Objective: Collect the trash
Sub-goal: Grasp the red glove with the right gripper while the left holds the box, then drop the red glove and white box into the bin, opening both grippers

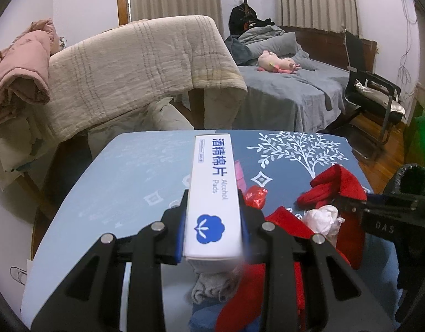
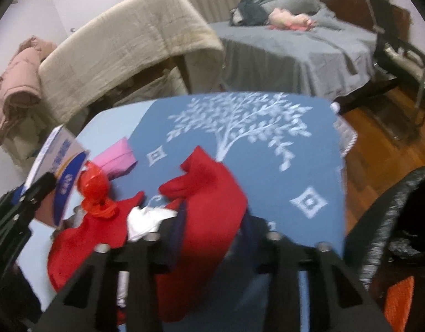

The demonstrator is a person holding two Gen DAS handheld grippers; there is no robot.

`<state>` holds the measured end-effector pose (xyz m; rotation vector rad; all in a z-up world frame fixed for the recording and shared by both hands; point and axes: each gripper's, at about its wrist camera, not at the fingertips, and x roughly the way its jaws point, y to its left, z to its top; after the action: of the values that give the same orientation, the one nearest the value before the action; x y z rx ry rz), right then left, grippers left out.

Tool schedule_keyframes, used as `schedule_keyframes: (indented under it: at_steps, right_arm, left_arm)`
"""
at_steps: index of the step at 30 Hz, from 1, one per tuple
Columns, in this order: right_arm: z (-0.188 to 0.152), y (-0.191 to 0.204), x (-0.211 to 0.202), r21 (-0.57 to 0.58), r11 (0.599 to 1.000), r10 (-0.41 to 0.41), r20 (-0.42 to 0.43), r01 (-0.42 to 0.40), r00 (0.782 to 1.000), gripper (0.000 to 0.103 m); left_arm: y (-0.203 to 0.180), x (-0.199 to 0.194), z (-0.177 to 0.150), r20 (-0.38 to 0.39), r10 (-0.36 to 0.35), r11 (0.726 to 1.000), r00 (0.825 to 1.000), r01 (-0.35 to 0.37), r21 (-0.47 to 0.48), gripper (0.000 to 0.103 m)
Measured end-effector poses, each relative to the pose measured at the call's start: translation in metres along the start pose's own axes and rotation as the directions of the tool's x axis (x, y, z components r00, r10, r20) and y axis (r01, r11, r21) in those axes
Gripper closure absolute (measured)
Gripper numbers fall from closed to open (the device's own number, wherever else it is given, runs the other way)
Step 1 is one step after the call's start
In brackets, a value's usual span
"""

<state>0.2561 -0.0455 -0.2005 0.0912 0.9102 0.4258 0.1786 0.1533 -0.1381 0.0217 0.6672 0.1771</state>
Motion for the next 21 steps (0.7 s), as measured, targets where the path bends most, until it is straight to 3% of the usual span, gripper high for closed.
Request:
schedule_keyframes:
  at_steps: [1,4,13,21]
  right_arm:
    - [0.000,0.002,0.000,-0.005,1.000,0.014,-0.001,-0.014,1.000,0.086]
    - [-0.001,0.009,-0.010,-0.031,0.998,0.053,0.033,-0.052,0.998,0.091]
    - [0.013,0.024,-0.075,-0.064,0.993,0.113,0.193,-0.102,0.975,0.091]
    - [0.013,0.024,-0.125,-0.072,0.994,0.096,0.258,-0.080,0.961,0.091]
  left_arm:
    - [0.000,0.002,0.000,-0.001,0.002,1.000,1.000,-0.002,0.001,0.073]
    - [0.000,0.003,0.000,-0.003,0.005,1.000,1.000,-0.005,-0.003,0.073]
    - [-0.002,-0.015,0.009,0.025,0.002,1.000,1.000,-0.001,-0.013,0.073]
    - [-0.018,-0.047,0.023,0.078,-0.033,0.999,0.996,0.033,-0.001,0.073]
